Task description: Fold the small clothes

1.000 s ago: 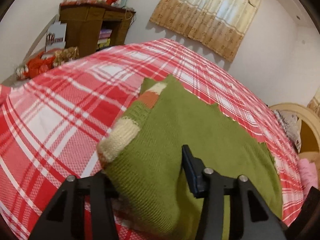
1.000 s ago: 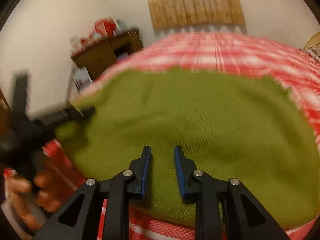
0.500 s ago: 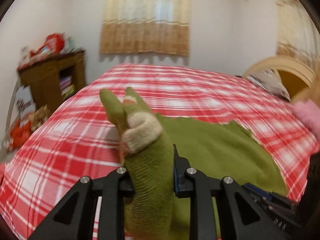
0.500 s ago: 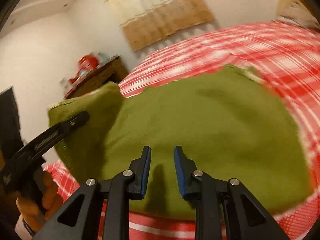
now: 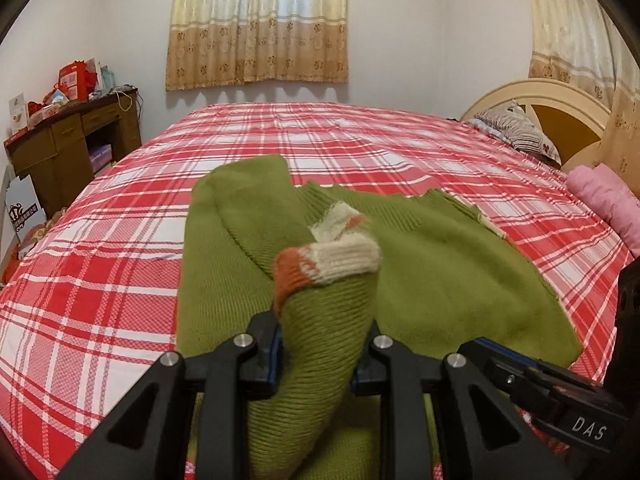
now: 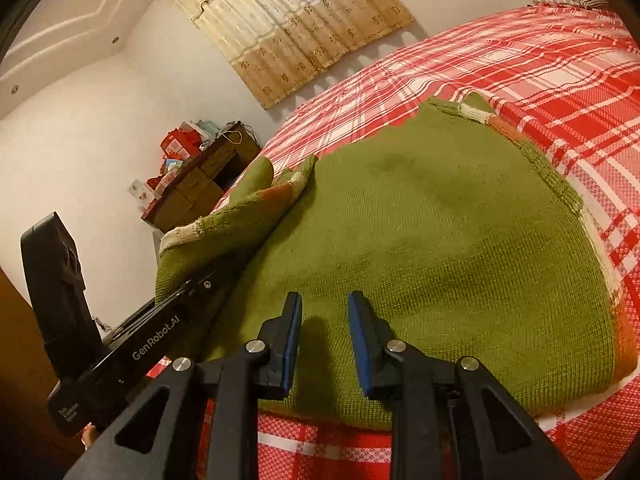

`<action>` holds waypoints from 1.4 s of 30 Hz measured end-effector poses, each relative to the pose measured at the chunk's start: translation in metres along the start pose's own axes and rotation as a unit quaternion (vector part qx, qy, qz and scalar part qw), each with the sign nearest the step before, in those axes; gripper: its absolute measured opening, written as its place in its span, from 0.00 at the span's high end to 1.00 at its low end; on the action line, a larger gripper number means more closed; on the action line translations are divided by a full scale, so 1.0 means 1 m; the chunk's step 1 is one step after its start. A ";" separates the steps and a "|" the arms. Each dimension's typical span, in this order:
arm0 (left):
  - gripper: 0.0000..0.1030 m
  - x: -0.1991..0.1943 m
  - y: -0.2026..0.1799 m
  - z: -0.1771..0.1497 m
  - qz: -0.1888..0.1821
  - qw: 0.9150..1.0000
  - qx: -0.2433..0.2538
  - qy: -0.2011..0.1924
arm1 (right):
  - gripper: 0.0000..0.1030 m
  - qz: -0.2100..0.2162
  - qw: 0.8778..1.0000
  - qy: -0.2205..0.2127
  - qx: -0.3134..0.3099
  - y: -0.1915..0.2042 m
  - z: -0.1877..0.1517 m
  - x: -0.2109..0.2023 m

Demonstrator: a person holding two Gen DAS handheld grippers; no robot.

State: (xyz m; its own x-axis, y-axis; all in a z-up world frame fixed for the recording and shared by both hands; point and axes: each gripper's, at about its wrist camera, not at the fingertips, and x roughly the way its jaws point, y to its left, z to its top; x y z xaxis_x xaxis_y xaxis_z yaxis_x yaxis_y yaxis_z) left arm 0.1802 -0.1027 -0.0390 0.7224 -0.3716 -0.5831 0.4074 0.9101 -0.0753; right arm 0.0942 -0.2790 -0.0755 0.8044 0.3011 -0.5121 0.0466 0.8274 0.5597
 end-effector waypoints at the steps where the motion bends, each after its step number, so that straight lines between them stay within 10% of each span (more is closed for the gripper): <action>1: 0.76 0.000 -0.001 0.000 -0.001 1.000 -0.001 -0.001 | 0.75 -0.002 1.000 0.001 -0.001 0.000 0.000 0.000; 8: 0.76 -0.001 0.004 -0.001 -0.015 1.000 -0.025 -0.007 | 0.75 0.002 1.000 0.015 -0.028 0.020 0.033 0.002; 12: 0.76 -0.001 0.004 -0.001 -0.017 0.999 -0.027 -0.008 | 0.39 0.048 0.998 0.013 -0.030 0.041 0.082 0.011; 22: 0.76 -0.002 0.007 0.000 -0.030 0.999 -0.040 -0.011 | 0.40 0.089 0.978 0.139 -0.125 0.085 0.125 0.135; 24: 0.76 -0.002 0.007 0.000 -0.031 0.999 -0.042 -0.011 | 0.51 0.090 0.976 0.157 -0.122 0.085 0.120 0.155; 26: 0.76 -0.002 0.008 0.000 -0.035 0.998 -0.045 -0.011 | 0.86 0.111 0.971 0.176 -0.118 0.086 0.113 0.166; 28: 0.76 -0.003 0.009 0.000 -0.039 0.998 -0.049 -0.012 | 0.92 0.092 0.971 0.173 -0.139 0.090 0.108 0.164; 42: 0.82 -0.002 -0.046 0.000 -0.072 0.997 0.003 -0.007 | 0.88 0.051 0.986 0.148 -0.056 0.012 0.114 0.122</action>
State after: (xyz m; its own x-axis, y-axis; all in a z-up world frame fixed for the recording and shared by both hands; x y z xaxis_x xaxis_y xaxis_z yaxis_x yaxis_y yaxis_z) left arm 0.1599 -0.1439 -0.0344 0.6636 -0.5011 -0.5555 0.5110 0.8459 -0.1526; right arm 0.2604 -0.2860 -0.0566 0.5935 0.4962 -0.6337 -0.1046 0.8282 0.5506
